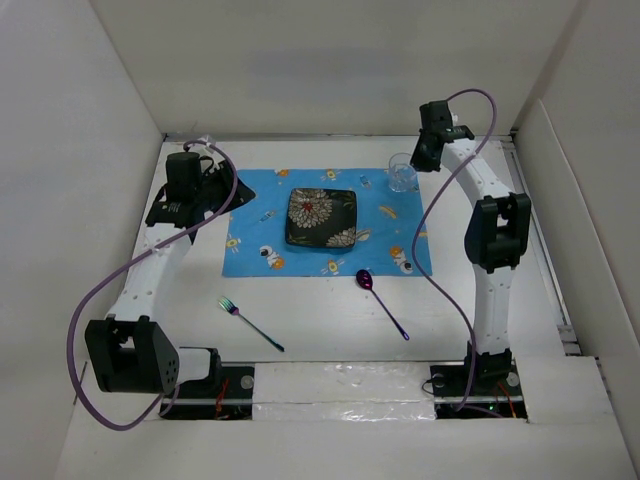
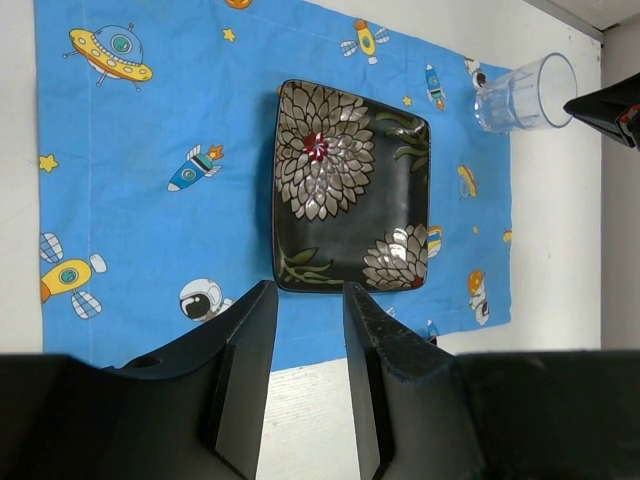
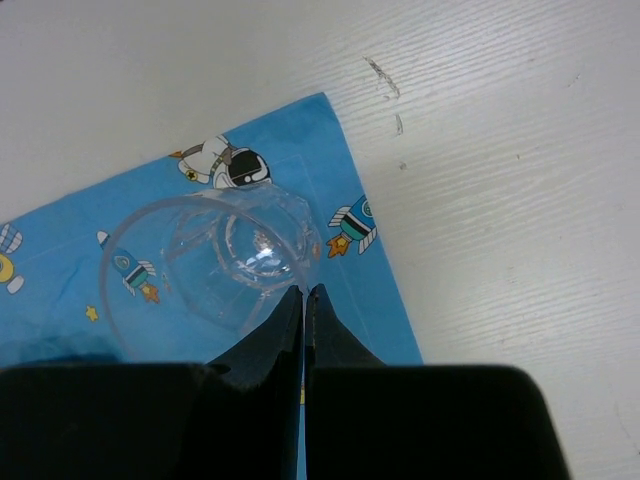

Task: Set the dinner table for one person

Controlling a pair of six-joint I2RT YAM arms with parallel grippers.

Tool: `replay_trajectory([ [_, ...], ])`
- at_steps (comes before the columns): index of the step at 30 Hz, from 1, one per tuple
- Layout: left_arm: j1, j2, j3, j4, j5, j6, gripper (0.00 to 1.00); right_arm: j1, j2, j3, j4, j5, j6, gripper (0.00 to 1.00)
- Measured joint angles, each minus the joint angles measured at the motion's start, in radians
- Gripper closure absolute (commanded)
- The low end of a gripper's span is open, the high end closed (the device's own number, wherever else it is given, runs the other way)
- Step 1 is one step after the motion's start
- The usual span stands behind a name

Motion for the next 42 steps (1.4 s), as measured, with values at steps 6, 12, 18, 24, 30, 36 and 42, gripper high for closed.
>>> replay_trajectory([
  [6,0.0,0.0,0.0,0.001,-0.003,0.0,0.67,-0.002,0.0,-0.002,0.0,0.016,-0.002,0.85],
  [12,0.0,0.0,-0.001,0.001,-0.004,0.0,0.66,-0.004,0.0,-0.006,0.0,0.01,-0.002,0.74],
  [18,0.0,0.0,-0.001,0.001,-0.004,0.0,0.66,-0.007,0.0,-0.005,-0.005,0.001,0.0,0.6],
  [24,0.0,0.001,0.0,0.002,0.004,-0.012,0.65,-0.031,-0.057,-0.013,-0.028,0.005,0.011,0.55],
  [30,0.0,0.016,0.023,0.013,0.045,-0.041,0.66,-0.073,-0.337,-0.203,0.02,-0.022,0.032,0.51],
  [36,0.0,0.021,0.035,0.017,0.059,-0.041,1.0,-0.016,-0.644,-0.566,0.131,-0.135,0.024,1.0],
  [42,0.0,0.023,0.044,0.01,0.066,-0.029,1.0,0.21,-0.785,-0.901,0.154,-0.235,0.008,0.88],
])
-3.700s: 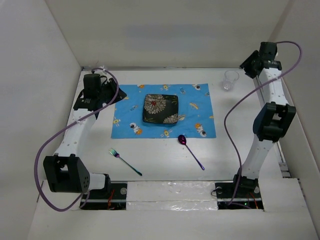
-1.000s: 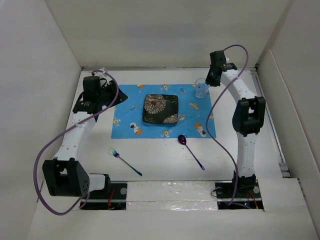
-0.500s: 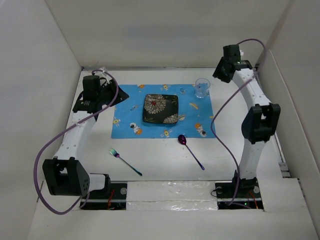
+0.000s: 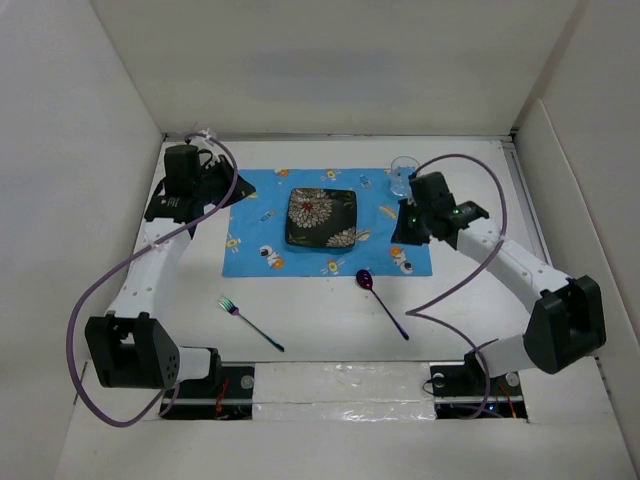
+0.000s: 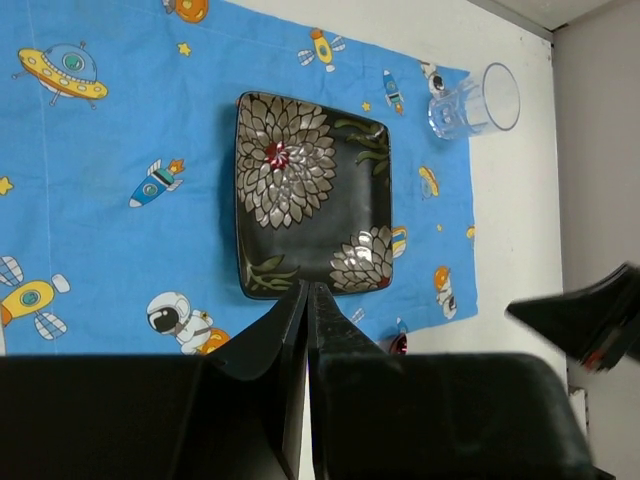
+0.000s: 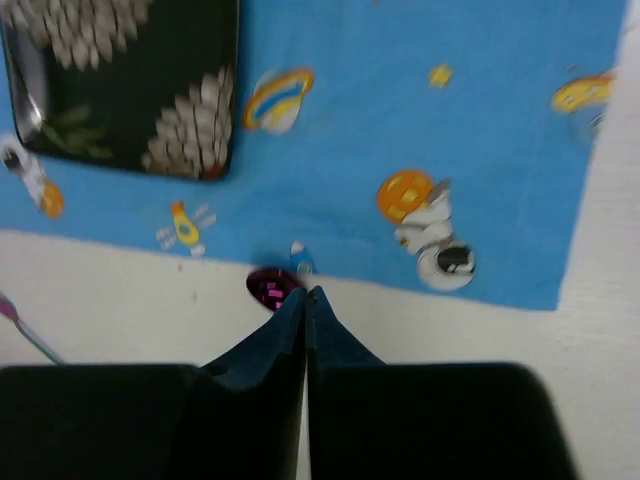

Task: Set the dinner table for one person

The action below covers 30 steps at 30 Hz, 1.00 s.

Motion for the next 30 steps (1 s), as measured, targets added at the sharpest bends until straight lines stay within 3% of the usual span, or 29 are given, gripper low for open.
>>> replay_trajectory([
  [3,0.0,0.0,0.022,-0.011,-0.007,0.012,0.91,0.082,-0.037,-0.103,-0.001,-0.008,0.015,0.62],
  [6,-0.003,0.0,0.051,-0.02,-0.024,0.029,0.83,0.094,-0.031,-0.145,-0.005,-0.006,0.021,0.56],
  [10,-0.019,0.002,0.067,-0.018,-0.032,0.037,0.81,0.122,0.034,-0.145,-0.002,0.011,0.021,0.55],
  [18,-0.033,0.006,0.067,-0.018,-0.044,0.037,0.8,0.301,0.06,-0.167,0.001,0.028,0.032,0.6],
  [30,-0.033,0.007,0.063,-0.017,-0.047,0.037,0.8,0.344,0.096,-0.236,-0.016,0.039,0.085,0.6],
])
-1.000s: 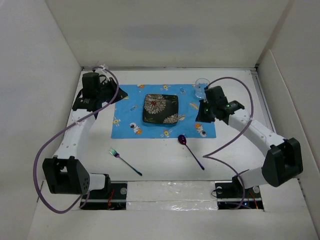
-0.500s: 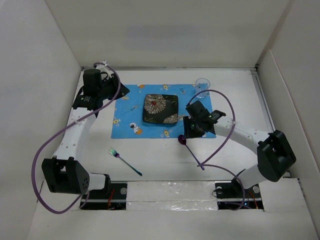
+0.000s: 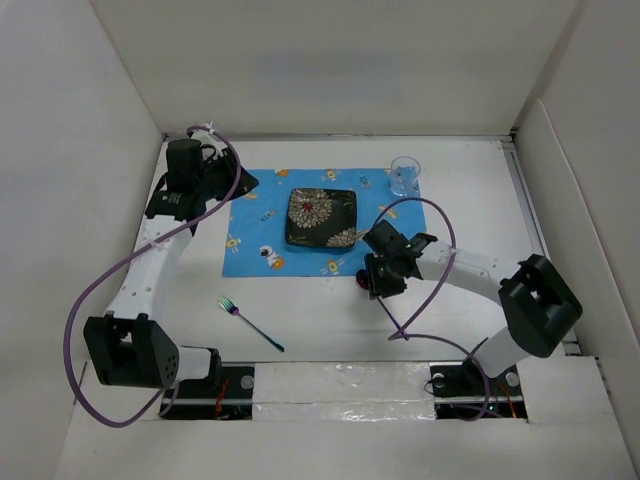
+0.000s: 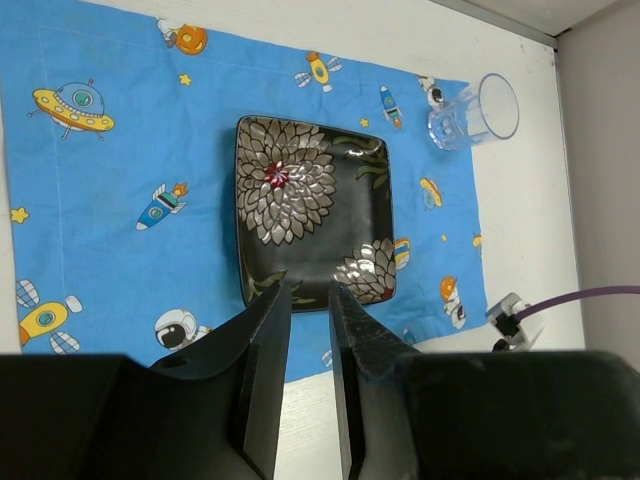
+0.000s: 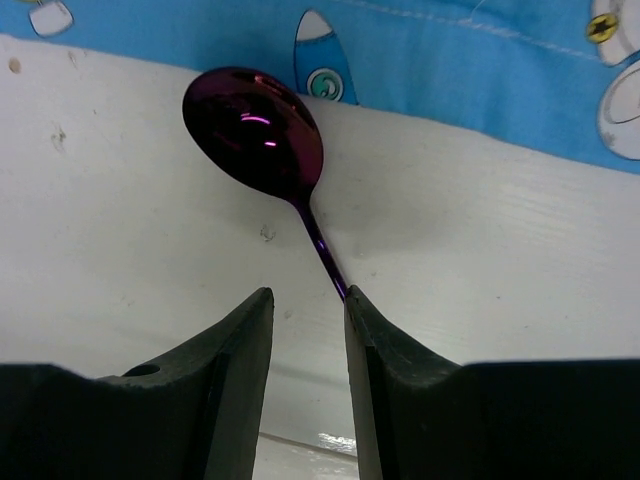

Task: Set the dinner table for one person

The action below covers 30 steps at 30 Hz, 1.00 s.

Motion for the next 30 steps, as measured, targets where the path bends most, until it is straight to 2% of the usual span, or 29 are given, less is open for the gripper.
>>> replay_trajectory([
  [7,0.0,0.0,-0.009,0.003,0.001,0.0,0.8,0.027,0.068,-0.001,-0.006,0.016,0.013,0.61],
  [10,0.0,0.0,-0.009,0.006,0.001,0.0,0.8,0.031,0.082,0.0,-0.01,0.043,0.03,0.65],
  [13,0.0,0.0,-0.013,0.01,0.0,0.0,0.81,0.04,0.094,0.012,-0.027,0.078,0.052,0.76],
  [17,0.0,0.0,-0.027,0.01,-0.001,0.0,0.81,0.072,0.105,0.024,-0.05,0.125,0.083,1.0],
  [27,0.0,-0.001,-0.029,0.01,-0.018,0.0,0.81,0.14,0.048,0.032,-0.123,0.163,0.127,1.0],
  [30,0.0,-0.001,-0.029,0.009,-0.024,0.0,0.81,0.127,0.006,0.091,-0.175,0.165,0.113,1.0],
])
